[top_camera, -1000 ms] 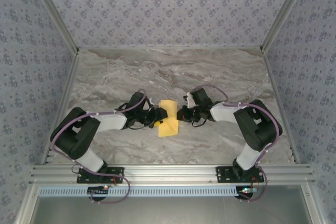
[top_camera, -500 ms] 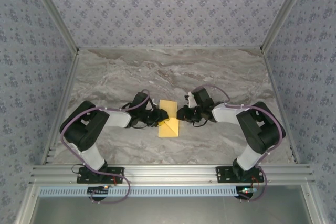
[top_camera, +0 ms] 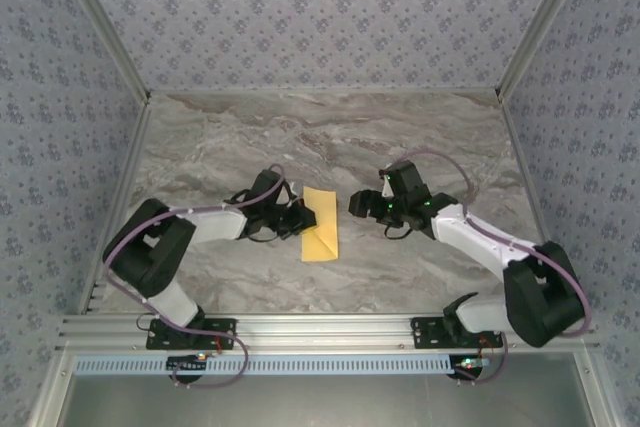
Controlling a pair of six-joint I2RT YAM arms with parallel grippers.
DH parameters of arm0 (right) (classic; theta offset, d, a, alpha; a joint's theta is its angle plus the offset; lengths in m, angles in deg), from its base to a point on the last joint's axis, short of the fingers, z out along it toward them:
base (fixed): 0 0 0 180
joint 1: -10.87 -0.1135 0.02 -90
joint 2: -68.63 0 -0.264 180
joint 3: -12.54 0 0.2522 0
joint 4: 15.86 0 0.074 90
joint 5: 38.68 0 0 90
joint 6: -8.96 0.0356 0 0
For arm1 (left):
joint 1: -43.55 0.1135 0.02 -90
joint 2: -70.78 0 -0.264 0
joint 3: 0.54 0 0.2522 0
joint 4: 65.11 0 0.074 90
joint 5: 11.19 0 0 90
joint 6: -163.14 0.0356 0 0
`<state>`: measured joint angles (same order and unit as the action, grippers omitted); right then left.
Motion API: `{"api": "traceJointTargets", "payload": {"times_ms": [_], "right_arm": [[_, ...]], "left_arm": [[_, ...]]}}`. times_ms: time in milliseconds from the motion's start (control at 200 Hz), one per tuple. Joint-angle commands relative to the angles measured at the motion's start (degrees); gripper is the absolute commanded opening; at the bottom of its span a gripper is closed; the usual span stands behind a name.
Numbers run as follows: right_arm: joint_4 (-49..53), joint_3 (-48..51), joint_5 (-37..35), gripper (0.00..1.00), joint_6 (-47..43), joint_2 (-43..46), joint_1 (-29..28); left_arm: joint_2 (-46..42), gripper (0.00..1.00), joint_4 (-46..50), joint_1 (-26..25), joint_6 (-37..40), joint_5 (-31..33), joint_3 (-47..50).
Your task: Fold a paper plane with a square sheet of paper (pick it up from the middle)
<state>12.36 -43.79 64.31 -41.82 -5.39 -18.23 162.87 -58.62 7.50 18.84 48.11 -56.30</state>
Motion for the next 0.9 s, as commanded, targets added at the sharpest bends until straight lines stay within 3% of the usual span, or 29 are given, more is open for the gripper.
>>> {"api": "traceJointTargets", "payload": {"times_ms": [0,195,295,375,525,650,784,894], "right_arm": [[12.6,-3.1,-10.0,0.79,0.1,4.1,0.3],[19.1,-3.6,-14.8,0.92,1.9,11.3,0.5],[19.7,-3.0,-16.3,1.00,3.2,15.8,0.8],[22.1,-2.6,-17.1,1.00,4.1,18.7,0.9],[23.7,-1.8,-19.0,1.00,4.6,21.0,1.8],[24.6,-1.2,-20.8,1.00,6.1,21.0,3.0],[25.5,-0.9,-21.5,0.98,7.3,20.9,5.4],[26.7,-1.2,-20.7,0.99,6.3,20.9,7.6]], "left_arm": [[-6.8,0.06,18.5,-1.2,10.9,6.4,-7.0],[-12.1,0.07,48.0,-4.1,20.2,25.3,-21.2],[-12.9,0.07,56.7,-5.9,23.8,35.1,-27.5],[-11.7,0.07,62.7,-7.5,25.4,44.7,-32.5],[-6.7,0.07,67.0,-11.0,26.7,62.3,-37.3],[1.2,0.07,68.4,-13.2,23.2,74.3,-38.4],[12.3,0.06,70.1,-15.6,18.3,81.8,-41.1],[21.8,0.06,73.6,-17.2,13.6,83.3,-46.2]]}}
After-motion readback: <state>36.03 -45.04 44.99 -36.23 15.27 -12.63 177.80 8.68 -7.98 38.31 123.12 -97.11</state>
